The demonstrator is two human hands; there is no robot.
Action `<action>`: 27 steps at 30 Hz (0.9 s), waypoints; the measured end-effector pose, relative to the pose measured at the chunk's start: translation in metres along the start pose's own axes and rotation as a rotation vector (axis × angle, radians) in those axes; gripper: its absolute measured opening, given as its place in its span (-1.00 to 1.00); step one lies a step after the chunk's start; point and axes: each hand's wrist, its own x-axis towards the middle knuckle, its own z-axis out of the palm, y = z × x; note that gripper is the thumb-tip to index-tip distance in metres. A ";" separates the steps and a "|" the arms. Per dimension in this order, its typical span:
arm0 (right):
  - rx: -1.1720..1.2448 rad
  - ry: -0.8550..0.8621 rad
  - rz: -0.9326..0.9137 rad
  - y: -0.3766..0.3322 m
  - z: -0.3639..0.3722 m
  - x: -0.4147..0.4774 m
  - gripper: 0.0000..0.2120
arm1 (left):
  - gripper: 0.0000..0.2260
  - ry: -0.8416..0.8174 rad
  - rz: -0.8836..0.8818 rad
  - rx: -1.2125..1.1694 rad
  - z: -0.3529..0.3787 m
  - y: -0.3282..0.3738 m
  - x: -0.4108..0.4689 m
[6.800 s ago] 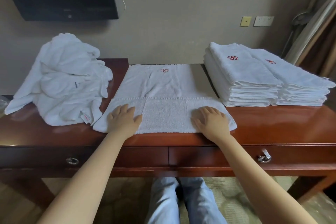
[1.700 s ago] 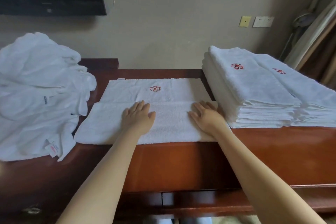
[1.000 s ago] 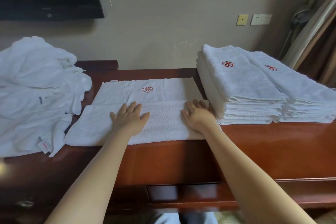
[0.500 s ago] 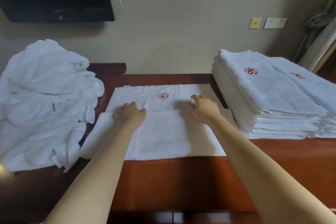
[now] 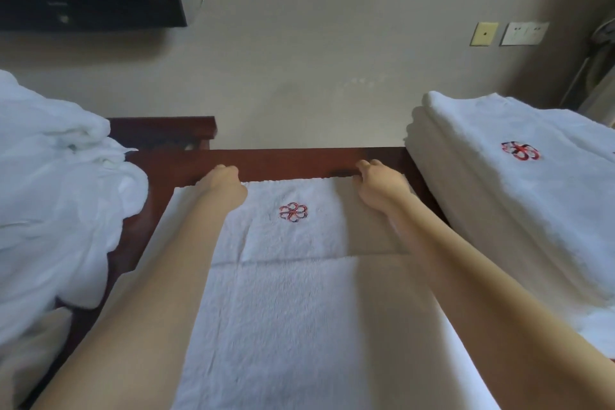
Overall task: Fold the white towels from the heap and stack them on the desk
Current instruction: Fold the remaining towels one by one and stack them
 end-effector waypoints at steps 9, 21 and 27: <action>0.005 0.102 -0.036 -0.003 -0.017 -0.003 -0.80 | -0.90 0.039 0.009 -0.003 -0.011 0.000 -0.007; 0.163 0.459 -0.032 -0.003 -0.082 -0.145 -0.85 | -0.86 0.551 0.143 -0.248 -0.062 -0.017 -0.166; 0.255 0.566 0.005 -0.005 -0.080 -0.234 -0.89 | -0.87 0.634 0.234 -0.324 -0.056 -0.029 -0.256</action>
